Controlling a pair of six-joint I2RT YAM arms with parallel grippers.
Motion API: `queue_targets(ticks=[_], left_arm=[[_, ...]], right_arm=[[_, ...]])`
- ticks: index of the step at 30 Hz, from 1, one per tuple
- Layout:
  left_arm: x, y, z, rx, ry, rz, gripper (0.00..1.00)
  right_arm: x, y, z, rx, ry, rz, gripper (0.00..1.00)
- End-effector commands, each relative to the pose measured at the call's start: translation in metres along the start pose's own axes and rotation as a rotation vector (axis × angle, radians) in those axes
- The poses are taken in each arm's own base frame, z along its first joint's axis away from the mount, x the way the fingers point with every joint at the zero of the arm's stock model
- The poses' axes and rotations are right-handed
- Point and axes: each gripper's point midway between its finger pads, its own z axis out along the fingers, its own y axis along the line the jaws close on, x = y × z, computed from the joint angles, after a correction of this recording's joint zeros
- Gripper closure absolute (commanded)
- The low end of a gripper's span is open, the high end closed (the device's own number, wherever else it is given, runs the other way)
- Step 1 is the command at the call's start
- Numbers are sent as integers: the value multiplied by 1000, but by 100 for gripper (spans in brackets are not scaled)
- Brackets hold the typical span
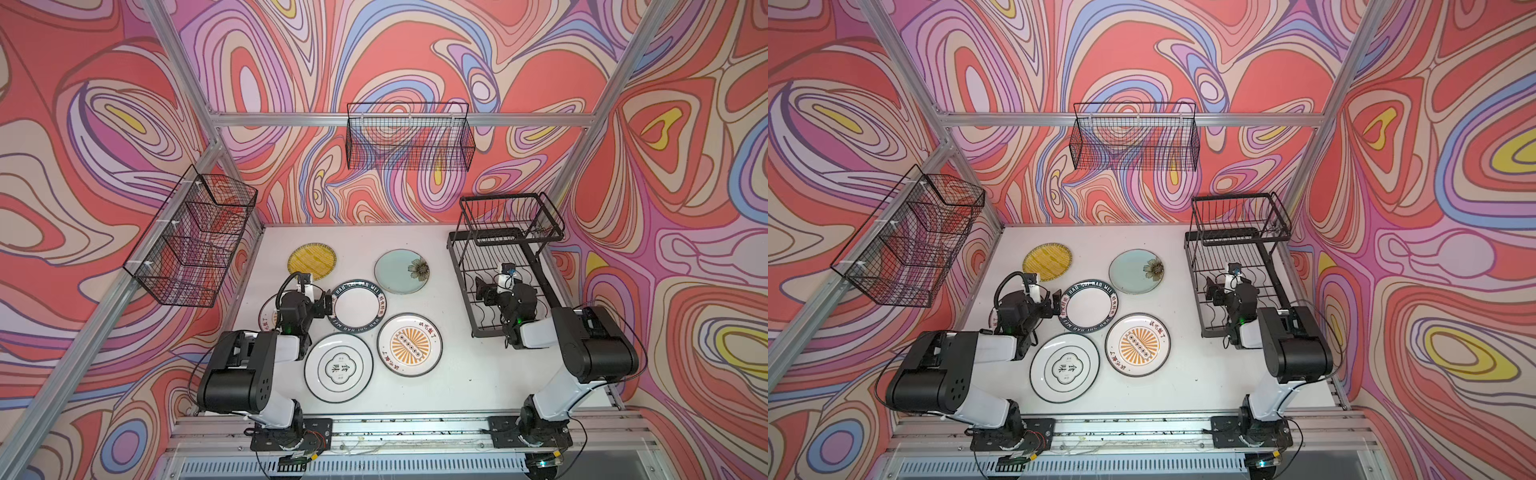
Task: Load plates into a dish rack
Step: Pick up the plate from the center of the table.
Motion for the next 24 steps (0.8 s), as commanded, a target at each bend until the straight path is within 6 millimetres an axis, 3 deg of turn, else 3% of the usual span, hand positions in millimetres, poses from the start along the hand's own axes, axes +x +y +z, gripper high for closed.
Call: queue_targets(ticks=[1, 11, 16, 24], left_arm=[[-6, 4, 0, -11, -33, 11, 0], [-6, 3, 0, -6, -30, 14, 0], [-7, 18, 3, -92, -16, -20, 0], [-6, 18, 3, -92, -13, -19, 0]], right_arm=[[4, -2, -1, 8, 3, -6, 2], [4, -2, -1, 9, 4, -3, 2], [6, -23, 5, 126, 36, 44, 2], [7, -24, 4, 133, 37, 44, 1]])
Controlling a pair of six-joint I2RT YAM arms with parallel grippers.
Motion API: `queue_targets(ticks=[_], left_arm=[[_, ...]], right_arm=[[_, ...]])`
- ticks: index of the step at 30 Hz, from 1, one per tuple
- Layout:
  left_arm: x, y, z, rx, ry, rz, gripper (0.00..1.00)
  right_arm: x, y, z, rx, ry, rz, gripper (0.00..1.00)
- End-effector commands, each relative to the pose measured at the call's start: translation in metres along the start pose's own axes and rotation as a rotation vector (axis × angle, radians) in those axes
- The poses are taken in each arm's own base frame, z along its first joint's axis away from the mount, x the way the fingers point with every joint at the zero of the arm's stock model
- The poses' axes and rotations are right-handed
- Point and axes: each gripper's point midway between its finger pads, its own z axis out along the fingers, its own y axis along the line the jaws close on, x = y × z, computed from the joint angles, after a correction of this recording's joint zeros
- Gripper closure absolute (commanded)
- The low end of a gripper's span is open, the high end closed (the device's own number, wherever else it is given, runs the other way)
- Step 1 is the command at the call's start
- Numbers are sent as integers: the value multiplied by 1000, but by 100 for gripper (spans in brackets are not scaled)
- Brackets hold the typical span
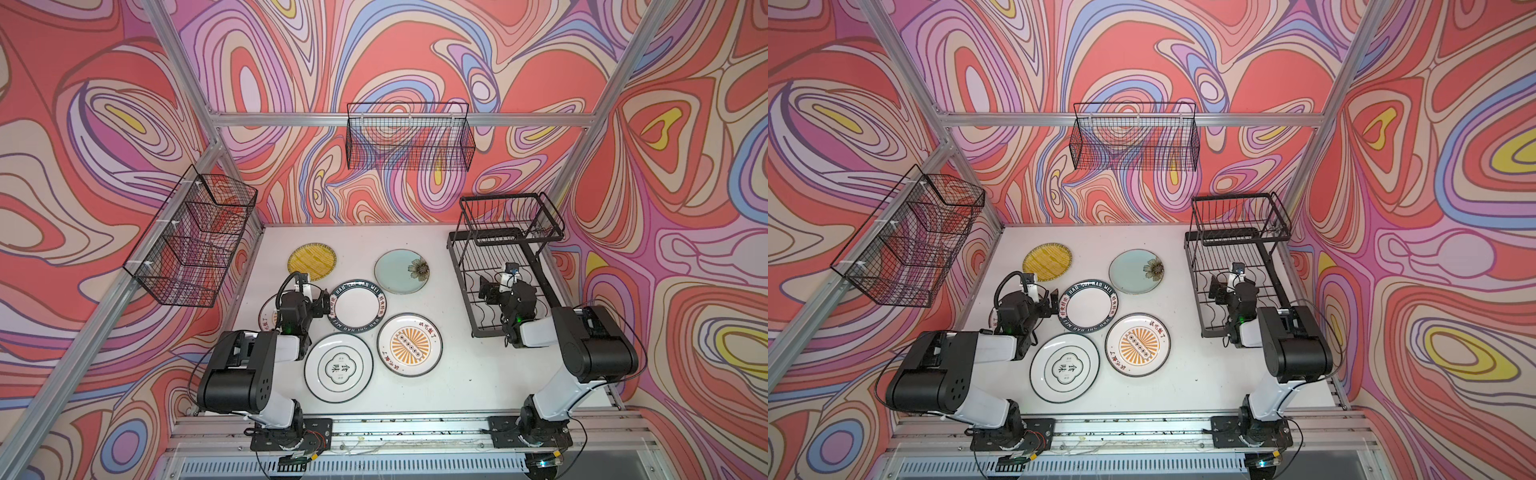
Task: Load plates into a dish rack
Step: Pick up the plate from the center of the table.
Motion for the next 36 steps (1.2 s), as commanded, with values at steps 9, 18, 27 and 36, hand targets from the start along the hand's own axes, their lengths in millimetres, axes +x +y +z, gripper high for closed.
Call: queue_targets(ticks=[9, 18, 27, 36], left_arm=[[-7, 5, 4, -21, -16, -8, 0], [-11, 5, -1, -20, -27, -11, 0], [-28, 9, -11, -104, 41, -1, 0], [-117, -22, -60, -75, -105, -49, 0]], right_arm=[[3, -5, 3, 27, 13, 12, 2], [0, -11, 2, 60, 9, 23, 2], [-39, -17, -32, 92, -91, 31, 1], [-99, -20, -62, 119, 23, 184, 2]])
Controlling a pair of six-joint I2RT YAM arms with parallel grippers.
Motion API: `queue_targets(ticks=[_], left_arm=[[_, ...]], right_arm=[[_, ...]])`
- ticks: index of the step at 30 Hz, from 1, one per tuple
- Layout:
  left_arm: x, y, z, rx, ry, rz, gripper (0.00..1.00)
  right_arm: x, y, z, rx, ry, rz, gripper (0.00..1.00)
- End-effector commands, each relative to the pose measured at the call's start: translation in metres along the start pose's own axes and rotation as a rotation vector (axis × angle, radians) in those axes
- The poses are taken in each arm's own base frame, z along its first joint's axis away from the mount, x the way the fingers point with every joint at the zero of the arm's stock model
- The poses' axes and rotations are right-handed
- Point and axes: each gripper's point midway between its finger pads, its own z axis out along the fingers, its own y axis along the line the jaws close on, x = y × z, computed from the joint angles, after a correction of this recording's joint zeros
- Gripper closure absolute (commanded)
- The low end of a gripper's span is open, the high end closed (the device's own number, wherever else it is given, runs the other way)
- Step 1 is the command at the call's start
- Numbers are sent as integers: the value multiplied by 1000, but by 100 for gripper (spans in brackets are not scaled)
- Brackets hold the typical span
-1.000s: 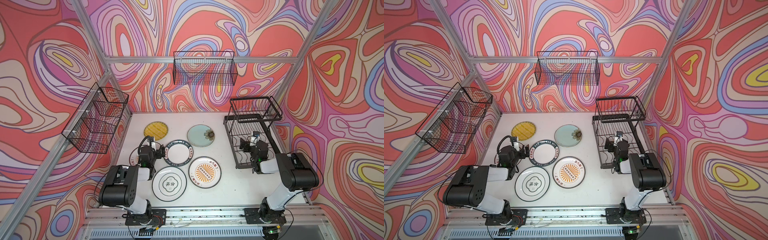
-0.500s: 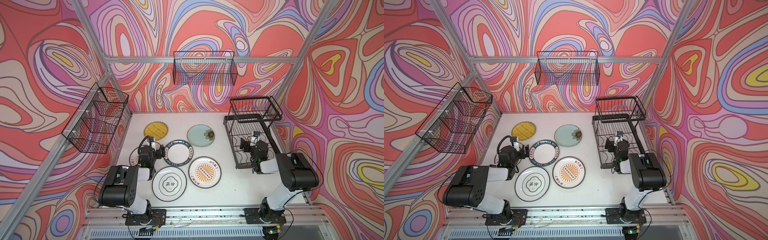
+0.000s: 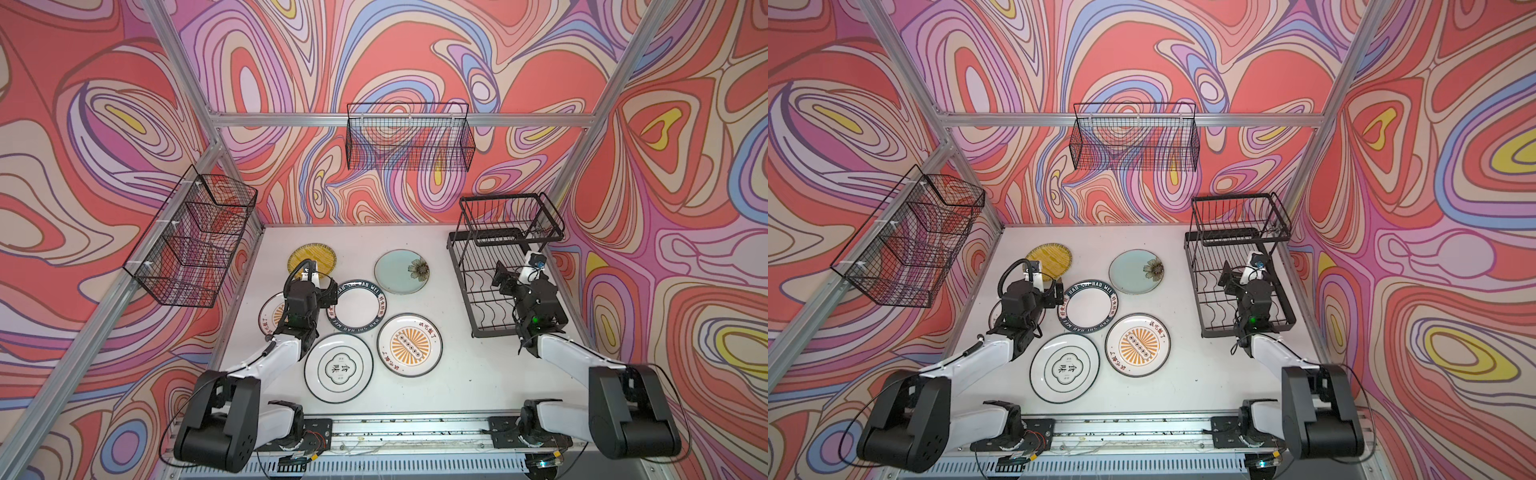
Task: Load plates into a dish rack
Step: Pick up the plate from the center of the table.
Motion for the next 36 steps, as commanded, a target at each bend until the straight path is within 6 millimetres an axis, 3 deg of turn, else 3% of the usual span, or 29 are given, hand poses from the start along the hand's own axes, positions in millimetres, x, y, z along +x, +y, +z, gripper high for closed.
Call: queue_targets(ticks=[1, 6, 11, 16, 21, 30, 36], left_arm=[[-44, 10, -23, -30, -33, -111, 0], [-89, 7, -56, 23, -39, -197, 0], [-97, 2, -84, 92, -39, -344, 0], [-70, -22, -98, 218, 91, -461, 0], [-39, -50, -109, 291, 181, -492, 0], [31, -56, -126, 174, 443, -447, 0], [57, -62, -127, 168, 525, -487, 0]], right_arm=[[15, -6, -5, 59, 240, 48, 1], [1, 13, -19, -16, 306, 155, 2], [-9, 49, -48, -172, 352, 207, 2], [-7, 92, -83, -328, 397, 152, 2], [13, 133, -106, -505, 486, 215, 2], [67, 204, -125, -630, 651, 302, 2], [102, 264, -134, -691, 762, 234, 4]])
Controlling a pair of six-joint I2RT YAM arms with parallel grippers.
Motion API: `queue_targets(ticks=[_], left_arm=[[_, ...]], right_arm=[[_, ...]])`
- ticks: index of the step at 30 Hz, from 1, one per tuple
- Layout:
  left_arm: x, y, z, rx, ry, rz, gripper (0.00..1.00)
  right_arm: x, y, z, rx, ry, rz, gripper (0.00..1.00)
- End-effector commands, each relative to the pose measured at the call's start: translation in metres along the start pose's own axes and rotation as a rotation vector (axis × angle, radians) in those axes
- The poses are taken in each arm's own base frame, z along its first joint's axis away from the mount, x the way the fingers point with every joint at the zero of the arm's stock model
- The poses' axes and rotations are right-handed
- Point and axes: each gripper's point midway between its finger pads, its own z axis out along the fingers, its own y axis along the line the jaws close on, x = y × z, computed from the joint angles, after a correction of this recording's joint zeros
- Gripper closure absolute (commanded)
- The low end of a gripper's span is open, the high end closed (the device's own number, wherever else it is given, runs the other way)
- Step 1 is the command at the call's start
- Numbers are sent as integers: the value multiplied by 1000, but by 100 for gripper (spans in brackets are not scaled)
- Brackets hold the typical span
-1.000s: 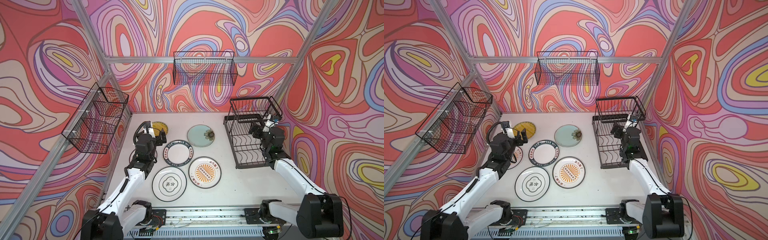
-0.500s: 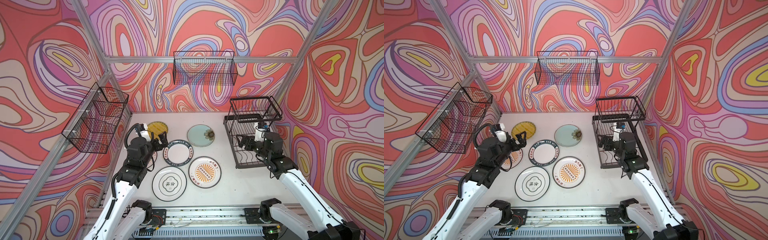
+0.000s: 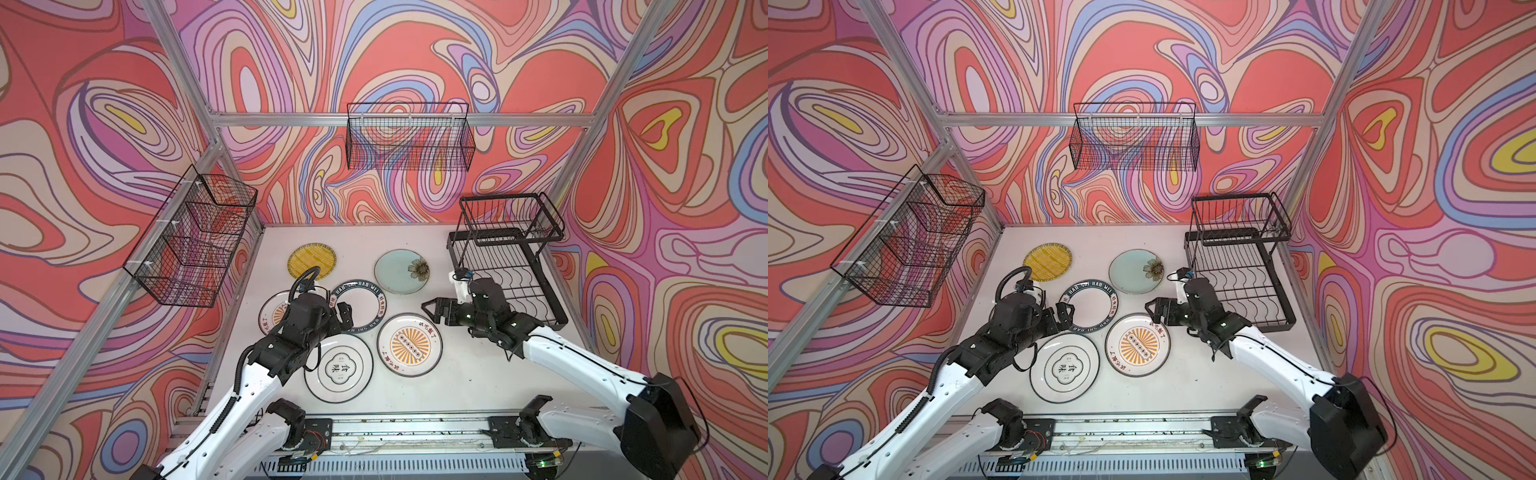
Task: Load plates into a dish rack
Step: Pick up the plate from the center of the table.
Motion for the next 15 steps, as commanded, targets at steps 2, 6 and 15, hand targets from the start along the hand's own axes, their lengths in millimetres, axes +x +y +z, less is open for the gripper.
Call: queue_targets(ticks=[2, 6, 15], left_arm=[[15, 8, 4, -19, 39, -66, 0], [13, 7, 4, -35, 48, -59, 0], [25, 18, 12, -164, 178, -22, 0]], right_arm=[[-10, 35, 23, -76, -27, 13, 6], [-6, 48, 43, -113, -1, 43, 9], [9, 42, 91, -17, 117, 67, 22]])
